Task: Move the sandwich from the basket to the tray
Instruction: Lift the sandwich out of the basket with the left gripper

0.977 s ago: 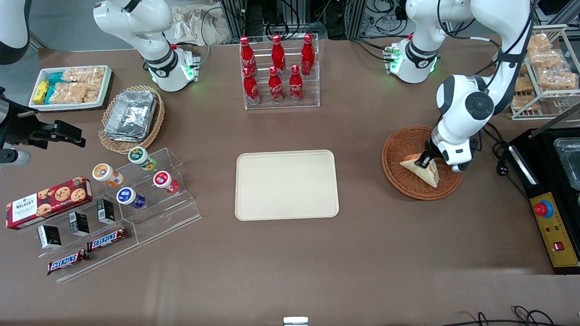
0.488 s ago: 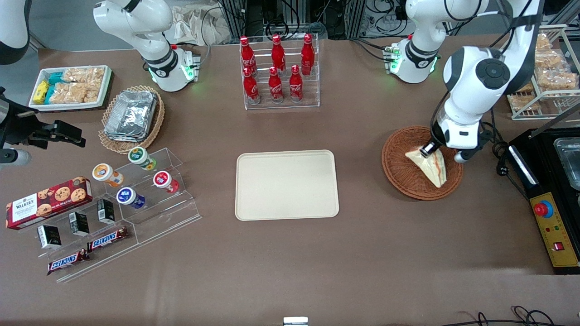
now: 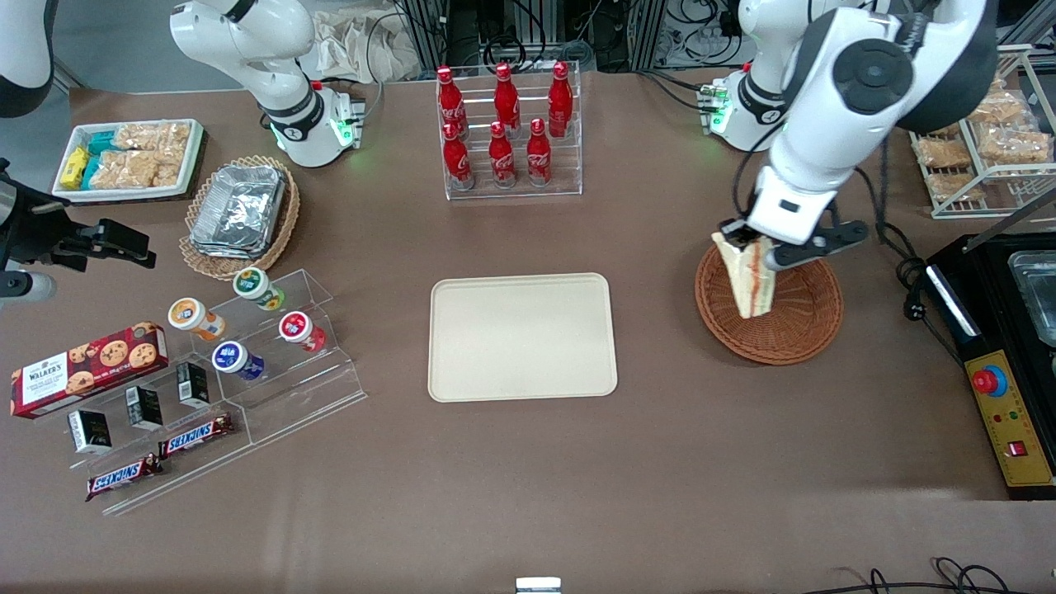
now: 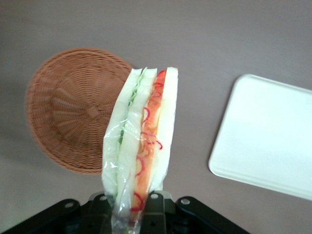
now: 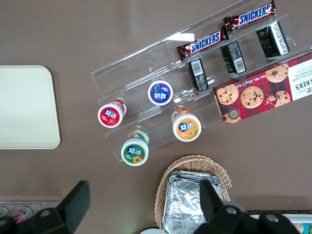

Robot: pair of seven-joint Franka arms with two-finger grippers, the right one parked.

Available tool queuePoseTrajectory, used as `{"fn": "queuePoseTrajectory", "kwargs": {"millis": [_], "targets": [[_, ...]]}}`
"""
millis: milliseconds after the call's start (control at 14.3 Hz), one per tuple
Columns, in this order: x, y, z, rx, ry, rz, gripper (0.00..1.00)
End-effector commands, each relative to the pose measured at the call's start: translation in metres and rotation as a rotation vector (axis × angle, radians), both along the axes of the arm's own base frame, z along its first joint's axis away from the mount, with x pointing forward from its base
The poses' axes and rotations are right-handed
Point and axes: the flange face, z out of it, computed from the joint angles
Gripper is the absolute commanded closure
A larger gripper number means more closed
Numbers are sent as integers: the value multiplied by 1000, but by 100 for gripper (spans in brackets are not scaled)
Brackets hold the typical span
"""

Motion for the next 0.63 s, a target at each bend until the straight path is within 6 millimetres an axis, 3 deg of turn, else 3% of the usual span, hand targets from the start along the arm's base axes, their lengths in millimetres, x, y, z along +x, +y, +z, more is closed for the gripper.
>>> {"fn": "queuePoseTrajectory", "kwargs": {"millis": [0, 70, 349, 419, 558], "targets": [[16, -34, -10, -15, 30, -88, 96], [15, -59, -20, -22, 40, -128, 98], [28, -112, -71, -59, -25, -95, 100], [32, -122, -92, -47, -45, -87, 100], [23, -159, -134, 1, -84, -80, 100]]}}
